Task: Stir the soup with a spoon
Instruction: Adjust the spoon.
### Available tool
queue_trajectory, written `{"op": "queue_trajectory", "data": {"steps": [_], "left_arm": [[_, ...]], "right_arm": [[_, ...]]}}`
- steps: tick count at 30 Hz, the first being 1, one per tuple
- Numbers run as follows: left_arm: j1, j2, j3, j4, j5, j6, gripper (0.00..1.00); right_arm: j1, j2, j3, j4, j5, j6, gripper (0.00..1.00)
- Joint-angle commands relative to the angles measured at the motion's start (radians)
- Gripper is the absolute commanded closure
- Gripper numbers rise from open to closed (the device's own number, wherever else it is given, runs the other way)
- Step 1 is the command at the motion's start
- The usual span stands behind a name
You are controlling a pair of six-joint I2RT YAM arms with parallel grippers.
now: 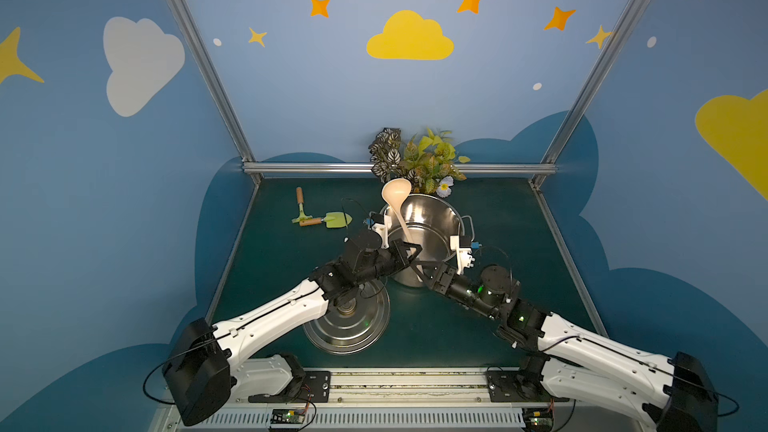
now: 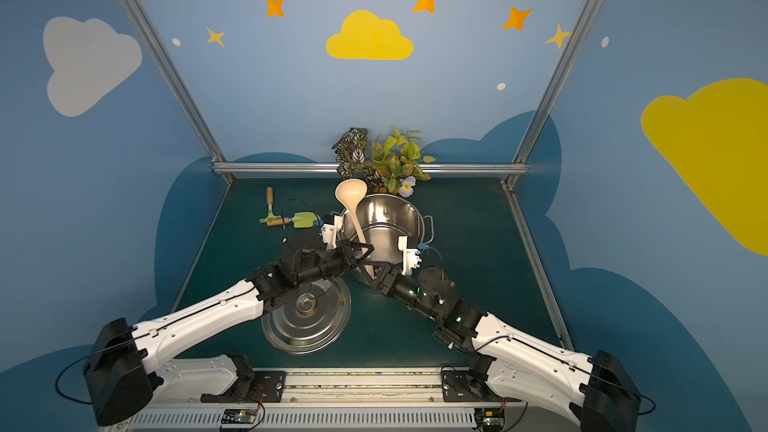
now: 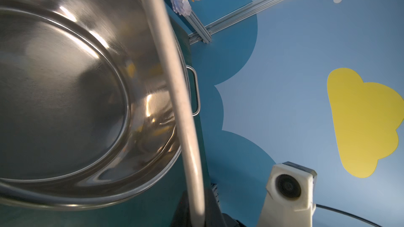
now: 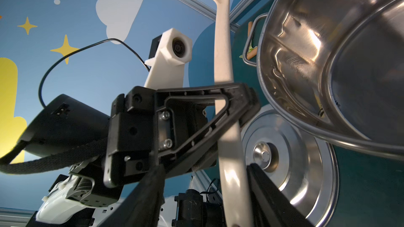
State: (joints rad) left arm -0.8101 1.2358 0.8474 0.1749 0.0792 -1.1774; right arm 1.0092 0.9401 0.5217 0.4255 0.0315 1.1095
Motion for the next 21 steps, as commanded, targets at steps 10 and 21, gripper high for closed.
{"op": "queue_trajectory", "data": {"steps": [10, 21], "left_arm": [[-0.024, -0.01, -0.041, 0.228, -0.033, -0.075, 0.97], [-0.025, -0.002, -0.075, 0.286, -0.032, -0.104, 0.96]], "right_arm": [[0.075, 0.023, -0.058, 0.211, 0.207, 0.027, 0.58], [0.081, -0.016, -0.092, 0.269, 0.262, 0.053, 0.75]]}}
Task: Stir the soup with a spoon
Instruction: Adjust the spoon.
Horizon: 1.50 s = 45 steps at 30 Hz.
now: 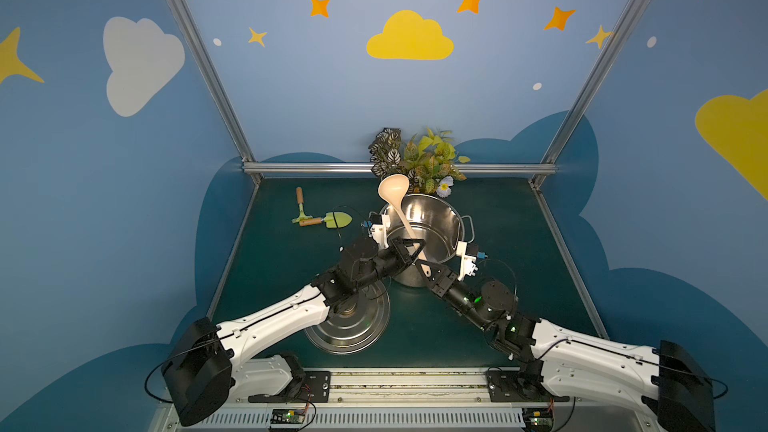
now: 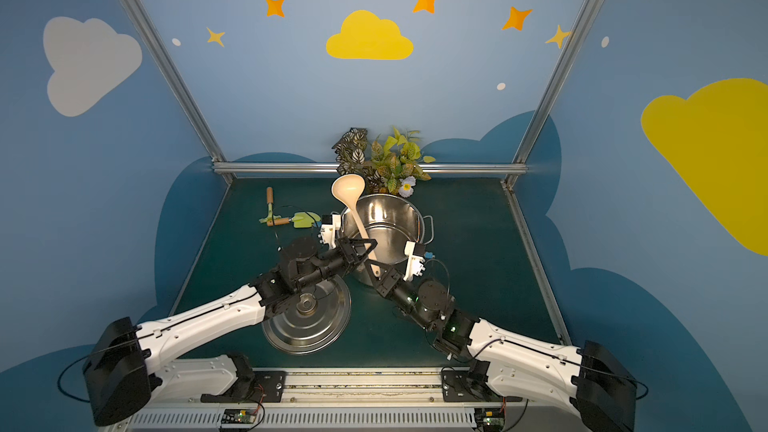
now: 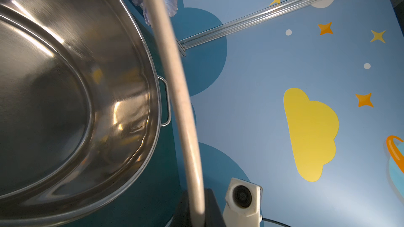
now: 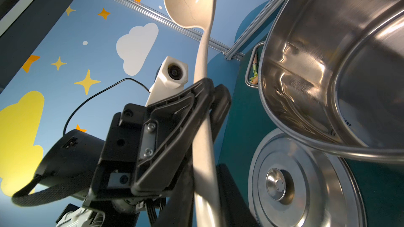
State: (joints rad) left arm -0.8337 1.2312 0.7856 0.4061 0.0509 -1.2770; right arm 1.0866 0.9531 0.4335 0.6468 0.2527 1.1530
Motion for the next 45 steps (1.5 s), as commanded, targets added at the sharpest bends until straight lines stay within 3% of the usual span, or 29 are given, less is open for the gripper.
{"op": "queue_trajectory", "data": {"steps": [1, 10, 18, 22, 26, 30, 37, 40, 45], "left_arm": [[-0.002, 0.003, -0.02, 0.061, -0.003, -0.008, 0.96], [-0.003, 0.021, -0.032, 0.11, 0.01, -0.035, 0.96], [-0.012, 0.029, -0.037, 0.121, 0.008, -0.039, 0.94], [-0.013, 0.02, -0.053, 0.121, -0.002, -0.041, 0.88], [-0.01, 0.01, -0.06, 0.102, -0.003, -0.037, 0.65], [0.007, -0.006, -0.062, 0.065, 0.02, -0.016, 0.5], [0.088, -0.076, 0.004, -0.268, 0.059, 0.129, 0.42], [0.143, -0.108, 0.039, -0.423, 0.081, 0.214, 0.41], [0.266, -0.13, 0.102, -0.623, 0.148, 0.344, 0.38]], "right_arm": [[0.001, -0.037, -0.004, 0.047, 0.043, 0.01, 0.75], [0.002, -0.074, -0.004, 0.008, 0.059, 0.016, 0.7], [0.002, -0.067, 0.003, 0.028, 0.054, 0.009, 0.81], [-0.001, -0.084, 0.001, 0.014, 0.057, 0.001, 0.95], [-0.011, -0.119, 0.012, -0.052, 0.058, -0.003, 1.0], [-0.041, -0.193, 0.056, -0.24, 0.055, -0.012, 1.0], [-0.127, -0.354, 0.204, -0.65, 0.081, -0.127, 1.0], [-0.198, -0.376, 0.373, -0.944, 0.05, -0.165, 1.0], [-0.316, -0.247, 0.701, -1.319, -0.11, -0.269, 1.0]]}}
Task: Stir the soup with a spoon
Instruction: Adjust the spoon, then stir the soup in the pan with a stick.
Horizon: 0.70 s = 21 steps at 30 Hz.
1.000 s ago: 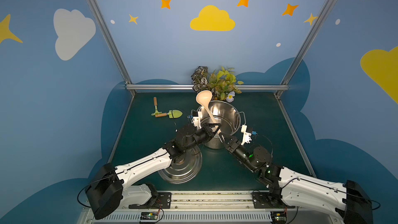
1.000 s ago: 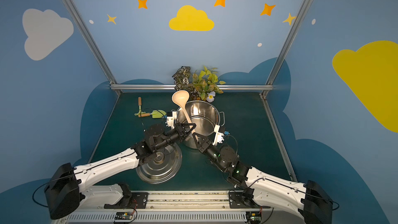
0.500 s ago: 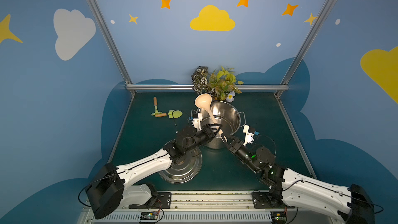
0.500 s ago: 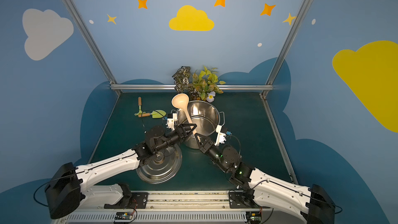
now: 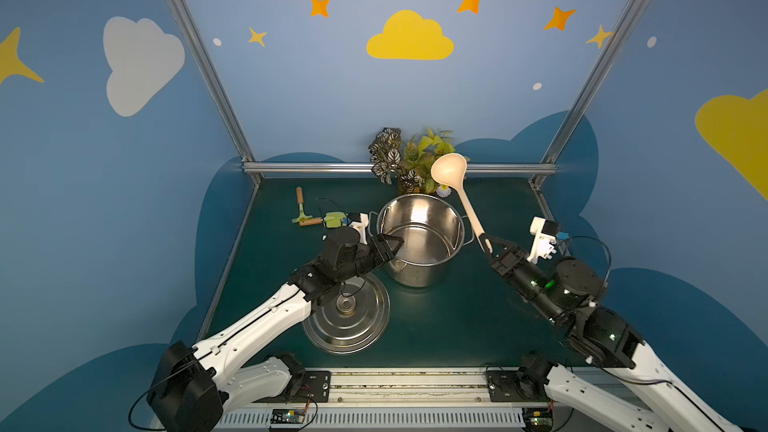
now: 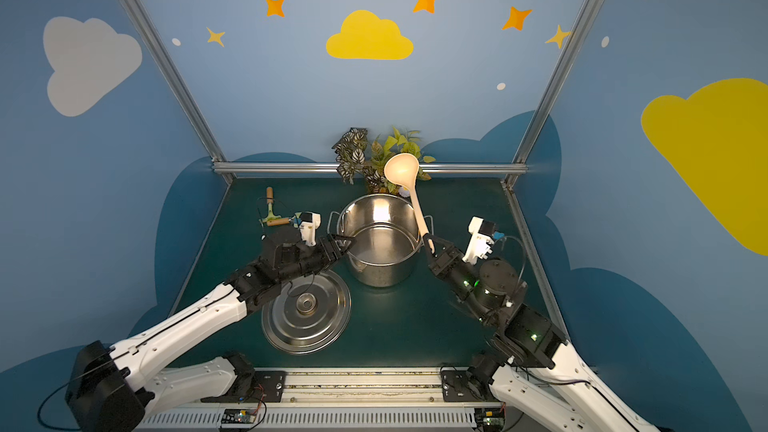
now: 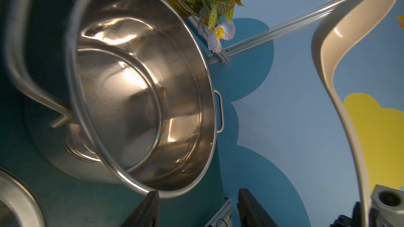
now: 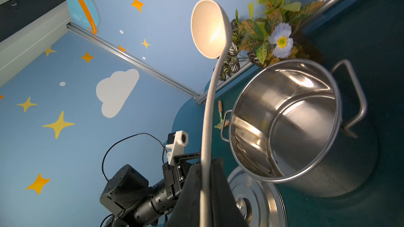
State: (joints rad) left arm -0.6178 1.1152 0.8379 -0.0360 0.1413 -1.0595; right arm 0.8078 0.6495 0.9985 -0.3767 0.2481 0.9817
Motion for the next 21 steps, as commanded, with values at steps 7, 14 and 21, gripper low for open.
{"op": "queue_trajectory", "data": {"steps": [7, 14, 21], "left_arm": [[0.254, 0.089, 0.162, -0.372, 0.267, 0.298, 0.37], [0.325, 0.191, 0.256, -0.473, 0.296, 0.457, 0.38], [0.338, 0.272, 0.323, -0.501, 0.295, 0.542, 0.38]], "right_arm": [[-0.14, 0.383, 0.592, -0.732, -0.37, -0.278, 1.0], [-0.2, 0.64, 0.881, -1.018, -0.467, -0.421, 1.0], [-0.243, 0.842, 1.073, -1.158, -0.427, -0.51, 1.0]]}}
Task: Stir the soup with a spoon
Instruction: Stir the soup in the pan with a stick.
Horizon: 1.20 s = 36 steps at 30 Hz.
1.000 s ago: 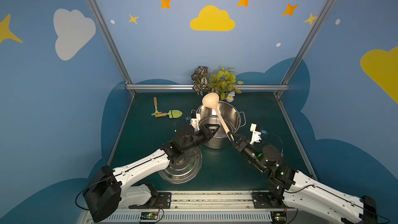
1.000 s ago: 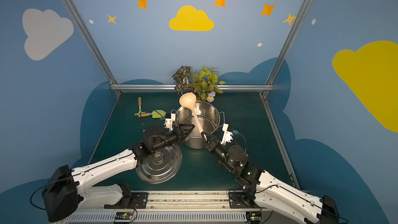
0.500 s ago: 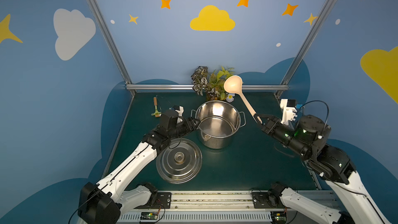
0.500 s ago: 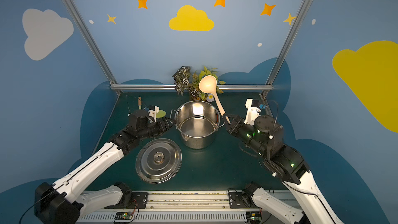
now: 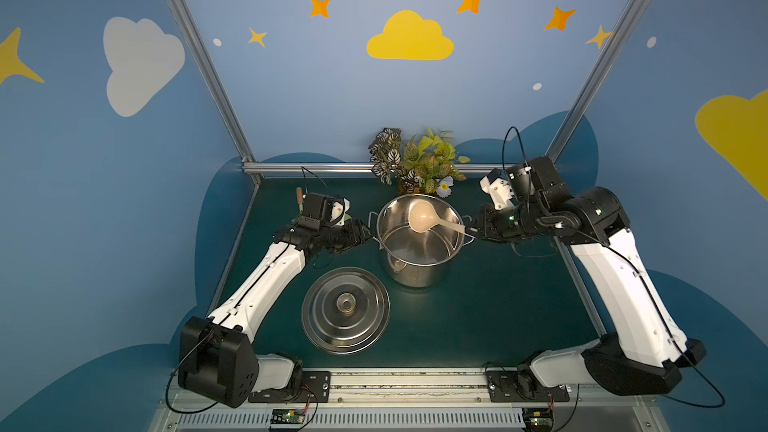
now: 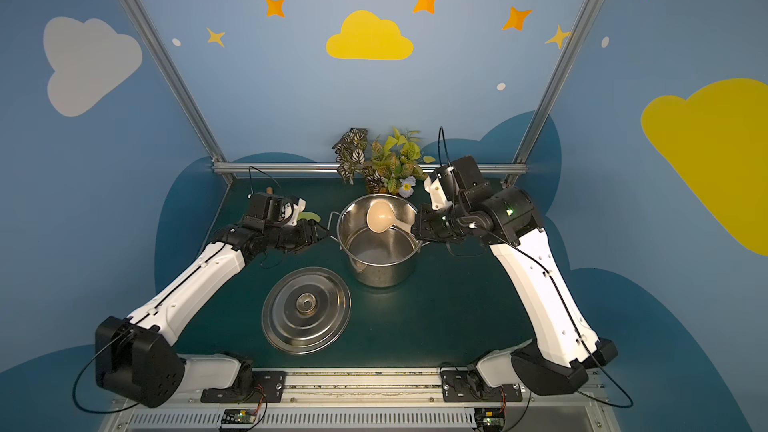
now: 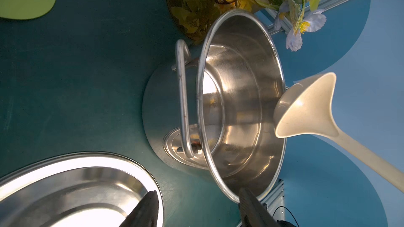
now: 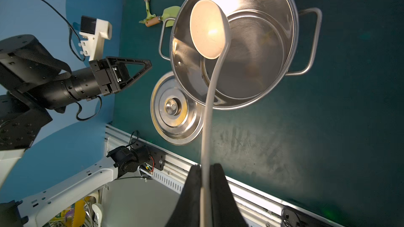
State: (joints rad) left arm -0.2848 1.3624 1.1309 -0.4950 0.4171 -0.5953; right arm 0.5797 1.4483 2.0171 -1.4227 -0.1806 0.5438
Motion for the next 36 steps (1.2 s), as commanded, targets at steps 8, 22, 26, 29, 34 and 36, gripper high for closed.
{"op": "queue_trajectory", "data": {"steps": [8, 22, 26, 29, 34, 36], "left_arm": [[0.004, 0.104, 0.074, -0.05, -0.008, 0.127, 0.43], [0.004, 0.164, 0.109, -0.032, -0.012, 0.15, 0.55], [0.005, 0.175, 0.108, -0.025, -0.008, 0.153, 0.55], [0.006, 0.184, 0.107, -0.021, 0.0, 0.154, 0.56], [0.006, 0.19, 0.104, -0.01, 0.005, 0.155, 0.56], [0.007, 0.192, 0.103, -0.007, 0.007, 0.153, 0.56]], "right_arm": [[-0.068, 0.2, 0.13, -0.113, 0.056, -0.092, 1.0], [-0.071, 0.543, 0.457, -0.19, 0.061, -0.103, 1.0], [-0.051, 0.634, 0.563, -0.216, 0.027, -0.106, 1.0], [-0.027, 0.669, 0.588, -0.215, -0.009, -0.113, 1.0], [0.026, 0.691, 0.591, -0.235, -0.055, -0.151, 1.0], [0.045, 0.691, 0.589, -0.258, -0.054, -0.169, 1.0]]}}
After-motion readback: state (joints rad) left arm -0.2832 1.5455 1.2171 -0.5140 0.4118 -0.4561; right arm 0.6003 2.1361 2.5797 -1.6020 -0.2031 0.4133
